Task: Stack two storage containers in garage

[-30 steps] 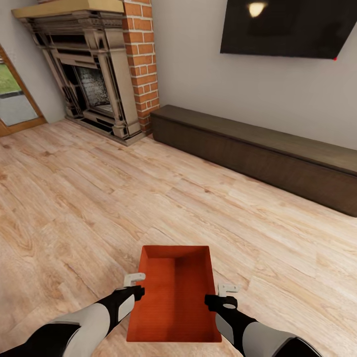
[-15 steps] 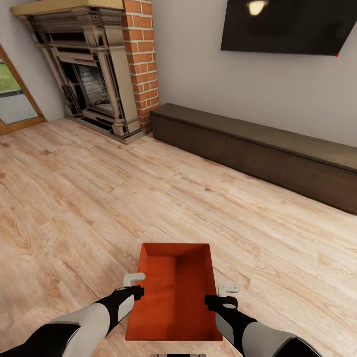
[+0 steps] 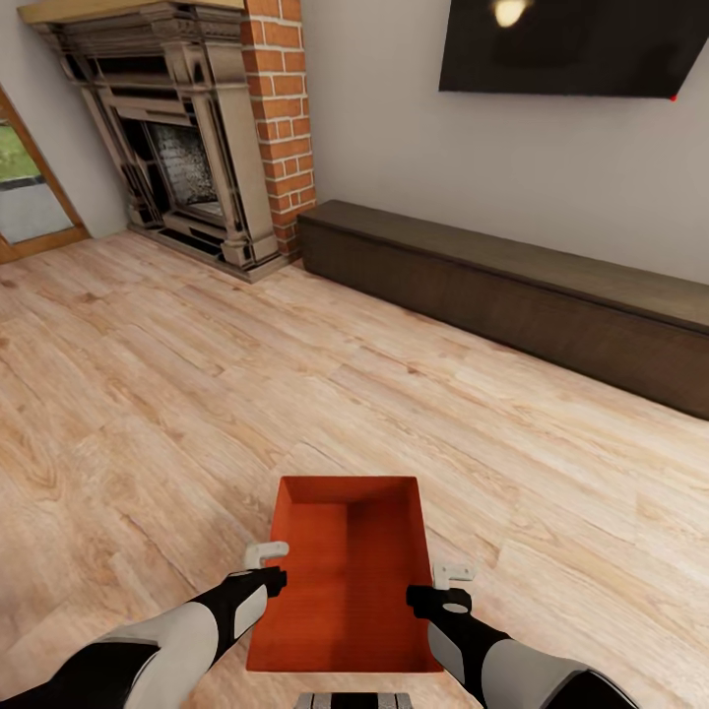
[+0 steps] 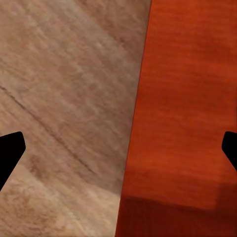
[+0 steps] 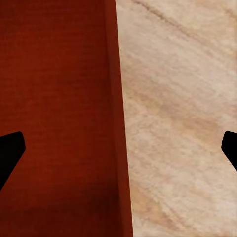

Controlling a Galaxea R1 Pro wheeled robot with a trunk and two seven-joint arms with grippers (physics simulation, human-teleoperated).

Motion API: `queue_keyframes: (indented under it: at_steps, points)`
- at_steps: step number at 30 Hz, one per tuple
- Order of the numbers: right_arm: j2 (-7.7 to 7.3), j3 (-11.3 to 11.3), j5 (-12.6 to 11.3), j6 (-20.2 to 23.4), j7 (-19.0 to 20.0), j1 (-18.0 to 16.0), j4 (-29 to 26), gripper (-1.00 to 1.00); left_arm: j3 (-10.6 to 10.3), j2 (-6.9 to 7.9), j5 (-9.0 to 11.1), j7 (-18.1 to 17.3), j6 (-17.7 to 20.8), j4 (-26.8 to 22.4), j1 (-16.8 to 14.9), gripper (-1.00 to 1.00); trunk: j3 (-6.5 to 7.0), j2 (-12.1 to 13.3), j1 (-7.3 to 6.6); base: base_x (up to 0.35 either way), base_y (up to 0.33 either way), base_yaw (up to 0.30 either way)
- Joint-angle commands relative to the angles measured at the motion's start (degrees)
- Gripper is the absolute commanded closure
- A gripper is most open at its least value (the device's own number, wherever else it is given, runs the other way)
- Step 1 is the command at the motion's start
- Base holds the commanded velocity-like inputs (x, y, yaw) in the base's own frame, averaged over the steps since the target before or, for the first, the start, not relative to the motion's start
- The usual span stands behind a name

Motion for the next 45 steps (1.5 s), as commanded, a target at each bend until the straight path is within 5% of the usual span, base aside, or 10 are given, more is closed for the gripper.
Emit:
queue_keyframes:
  at_steps: [1, 26, 37, 42, 45]
  points:
    - [0.02, 0.5, -0.6, -0.2, -0.2, 0.0, 0.0, -1.0, -0.1, 0.0, 0.5, 0.2, 0.1, 0.0, 0.0, -1.0, -0.22, -0.4, 0.22, 0.0, 0.0, 0.0]
    - [-0.06, 0.5, -0.6, -0.2, -0.2, 0.0, 0.0, -1.0, -0.1, 0.05, 0.5, 0.2, 0.1, -0.1, 0.0, -1.0, -4.71, -10.5, 5.71, 0.0, 0.0, 0.0]
    - [-0.26, 0.6, -0.5, -0.2, -0.2, 0.0, 0.0, -1.0, -0.1, 0.01, 0.4, 0.2, 0.0, -0.1, 0.0, -1.0, -4.71, -10.5, 5.71, 0.0, 0.0, 0.0]
    - [-0.33, 0.6, -0.5, -0.2, -0.2, 0.0, 0.0, -1.0, -0.2, -0.04, -0.6, 0.1, 0.1, -0.1, -0.1, -1.0, -4.71, -10.5, 5.71, 0.0, 0.0, 0.0]
    - [-0.33, 0.6, -0.5, -0.2, -0.2, 0.0, 0.0, -1.0, -0.2, -0.09, -4.3, 0.1, 0.5, -0.1, -0.1, -1.0, -4.71, -10.5, 5.71, 0.0, 0.0, 0.0]
